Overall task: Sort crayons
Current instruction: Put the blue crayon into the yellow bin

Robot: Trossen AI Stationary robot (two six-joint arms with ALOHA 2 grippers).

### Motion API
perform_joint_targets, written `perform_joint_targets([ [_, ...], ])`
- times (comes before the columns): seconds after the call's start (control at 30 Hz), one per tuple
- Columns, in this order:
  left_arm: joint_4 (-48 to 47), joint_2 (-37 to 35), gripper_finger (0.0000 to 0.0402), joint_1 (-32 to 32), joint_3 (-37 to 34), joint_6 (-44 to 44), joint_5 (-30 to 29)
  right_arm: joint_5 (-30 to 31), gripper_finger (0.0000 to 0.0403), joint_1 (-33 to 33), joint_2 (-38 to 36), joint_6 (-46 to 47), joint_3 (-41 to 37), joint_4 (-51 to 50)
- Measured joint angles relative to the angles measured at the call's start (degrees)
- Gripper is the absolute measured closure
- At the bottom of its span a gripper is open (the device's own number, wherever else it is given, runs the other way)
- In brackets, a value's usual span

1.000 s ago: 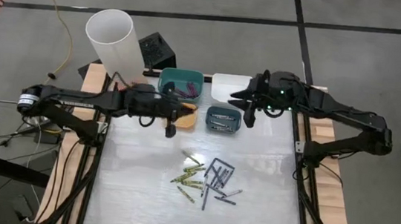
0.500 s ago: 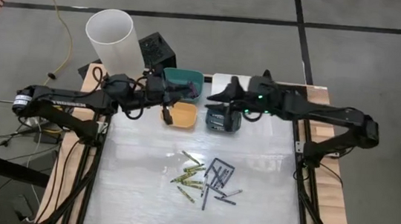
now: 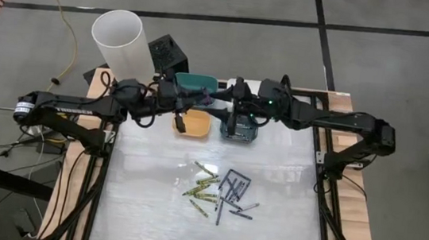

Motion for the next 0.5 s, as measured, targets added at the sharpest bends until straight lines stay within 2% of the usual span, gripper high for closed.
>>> perform_joint_targets([
  [0.5, 1.9, 2.0, 0.039, 0.3, 0.0, -4.3, 1.2, 0.1, 0.0138, -0.7, 0.0, -0.2, 0.0, 2.3],
])
